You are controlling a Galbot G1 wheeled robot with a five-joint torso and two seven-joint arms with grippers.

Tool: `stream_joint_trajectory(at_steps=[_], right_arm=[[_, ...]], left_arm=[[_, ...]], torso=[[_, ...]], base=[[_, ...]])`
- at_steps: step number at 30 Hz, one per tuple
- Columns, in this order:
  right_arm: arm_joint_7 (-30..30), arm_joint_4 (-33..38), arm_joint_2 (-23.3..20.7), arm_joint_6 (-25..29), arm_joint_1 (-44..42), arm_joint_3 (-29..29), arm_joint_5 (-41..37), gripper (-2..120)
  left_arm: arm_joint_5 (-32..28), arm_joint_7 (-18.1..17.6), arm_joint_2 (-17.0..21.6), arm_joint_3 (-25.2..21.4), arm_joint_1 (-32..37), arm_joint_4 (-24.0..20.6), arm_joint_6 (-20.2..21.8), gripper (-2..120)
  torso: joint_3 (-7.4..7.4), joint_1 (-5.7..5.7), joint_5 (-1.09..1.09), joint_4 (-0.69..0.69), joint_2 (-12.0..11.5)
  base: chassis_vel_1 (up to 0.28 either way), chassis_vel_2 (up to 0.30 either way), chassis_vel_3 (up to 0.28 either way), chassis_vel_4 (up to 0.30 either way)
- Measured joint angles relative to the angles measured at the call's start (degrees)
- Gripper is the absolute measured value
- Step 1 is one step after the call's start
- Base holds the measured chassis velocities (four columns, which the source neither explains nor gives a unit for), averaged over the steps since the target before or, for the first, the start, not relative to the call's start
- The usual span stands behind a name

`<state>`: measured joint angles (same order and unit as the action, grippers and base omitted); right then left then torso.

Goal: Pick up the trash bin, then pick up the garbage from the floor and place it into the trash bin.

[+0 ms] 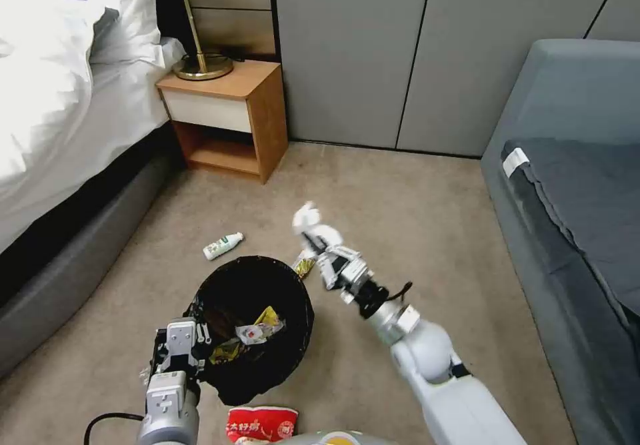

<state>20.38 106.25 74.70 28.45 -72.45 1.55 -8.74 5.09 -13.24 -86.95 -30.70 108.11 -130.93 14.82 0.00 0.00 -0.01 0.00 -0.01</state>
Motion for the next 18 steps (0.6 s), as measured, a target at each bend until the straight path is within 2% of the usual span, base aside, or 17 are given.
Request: stream_joint_trajectory(at_steps=[1, 7, 18], right_arm=[[-1.2, 0.7, -0.7, -0.1, -0.2, 2.9, 0.0, 0], [-2.4, -0.8, -1.7, 0.1, 0.0, 8.8, 2.5, 0], [-2.6, -5.3, -1.6, 0.7, 0.2, 10.7, 4.8, 0]], left_arm=[[-0.1, 0.0, 0.0, 0.0, -0.1, 0.0, 0.1, 3], [-0.2, 0.0, 0.0, 0.1, -0.1, -0.3, 0.1, 3], [-0.3, 0.1, -0.1, 0.5, -0.3, -0.9, 0.1, 3]], torso=[[0.00, 0.00, 0.00, 0.00, 0.0], [0.00, 0.00, 0.01, 0.01, 0.0], [0.00, 0.00, -0.05, 0.02, 0.0]], base=[[0.000, 0.000, 0.000, 0.000], [0.000, 0.000, 0.000, 0.000], [0.000, 0.000, 0.000, 0.000]])
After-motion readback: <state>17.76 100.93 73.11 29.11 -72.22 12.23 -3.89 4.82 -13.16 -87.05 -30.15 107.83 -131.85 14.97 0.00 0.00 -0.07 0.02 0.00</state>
